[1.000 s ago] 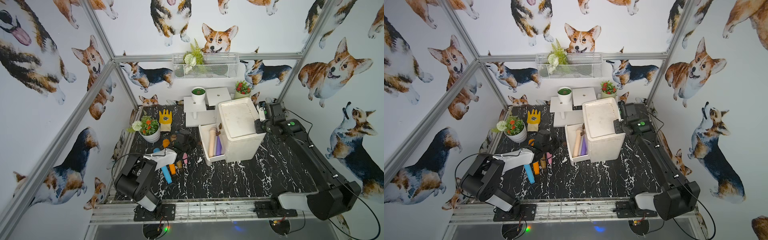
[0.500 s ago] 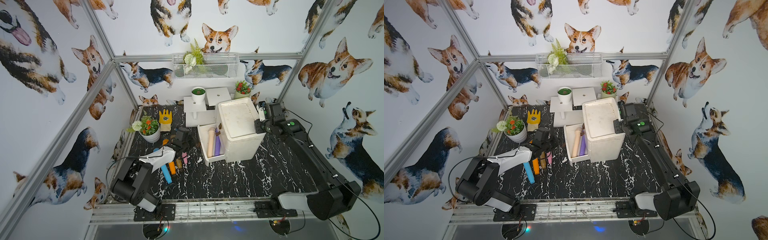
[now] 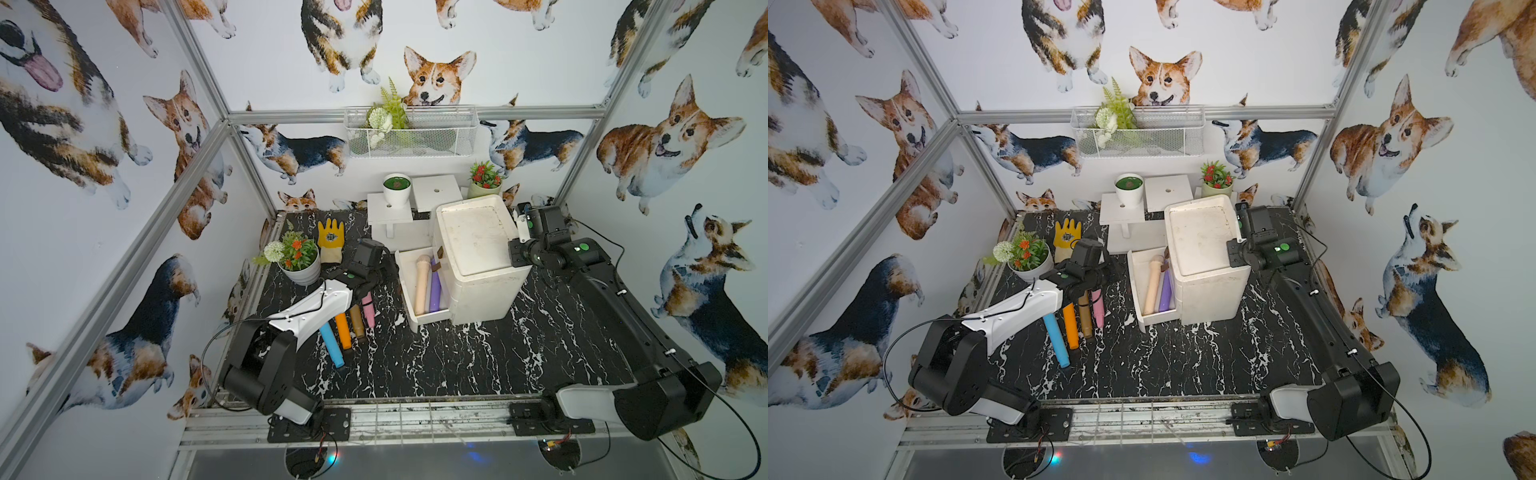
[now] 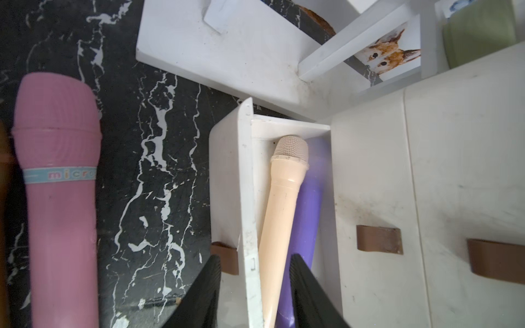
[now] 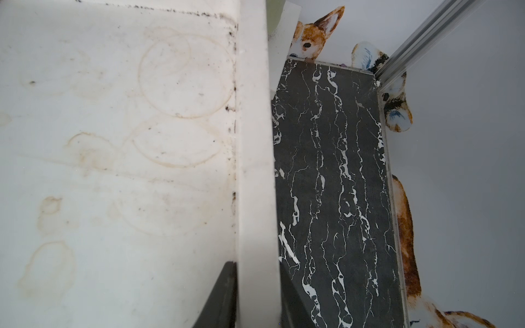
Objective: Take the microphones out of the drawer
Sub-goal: Open the drawer in the storage box.
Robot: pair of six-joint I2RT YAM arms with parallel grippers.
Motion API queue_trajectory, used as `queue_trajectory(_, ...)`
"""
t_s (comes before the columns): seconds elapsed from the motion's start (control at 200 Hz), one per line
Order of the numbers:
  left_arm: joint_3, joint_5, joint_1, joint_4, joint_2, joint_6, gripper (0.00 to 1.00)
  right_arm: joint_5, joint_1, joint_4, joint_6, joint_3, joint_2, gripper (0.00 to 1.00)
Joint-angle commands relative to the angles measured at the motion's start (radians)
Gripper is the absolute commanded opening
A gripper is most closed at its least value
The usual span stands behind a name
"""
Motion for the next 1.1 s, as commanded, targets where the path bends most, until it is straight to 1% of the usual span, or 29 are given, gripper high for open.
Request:
queue_trajectory(0.0, 0.074, -0.038, -0.037, -0.111, 0.022, 0.111, 0.44, -0.046, 0.008, -0.256, -0.006, -0.028, 0.027, 0.25)
queue_trajectory(0.195, 0.217, -0.12, -0.13, -0.237, 0.099, 0.213, 0.44, -0.043, 0.009, -0.255, -0.006, -0.029, 0.026, 0.25)
queue_trajectory(0.3, 0.273, -0.167, -0.17, -0.273, 0.127, 0.238, 0.45, -0.042, 0.011, -0.256, -0.006, -0.031, 0.025, 0.25)
queue_trajectory(0.315, 0.282, -0.174, -0.176, -0.278, 0.15, 0.241, 0.45, -0.043, 0.011, -0.256, -0.006, -0.031, 0.025, 0.25)
queue_trajectory(0.425, 0.342, -0.217, -0.211, -0.322, 0.201, 0.265, 0.45, -0.043, 0.012, -0.255, -0.008, -0.032, 0.024, 0.25)
queue_trajectory(0.646, 0.448, -0.29, -0.241, -0.427, 0.298, 0.284, 0.45, -0.042, 0.012, -0.253, -0.008, -0.034, 0.021, 0.25)
queue_trajectory(1.096, 0.506, -0.284, -0.255, -0.446, 0.423, 0.262, 0.46, -0.044, 0.012, -0.253, -0.01, -0.035, 0.021, 0.25)
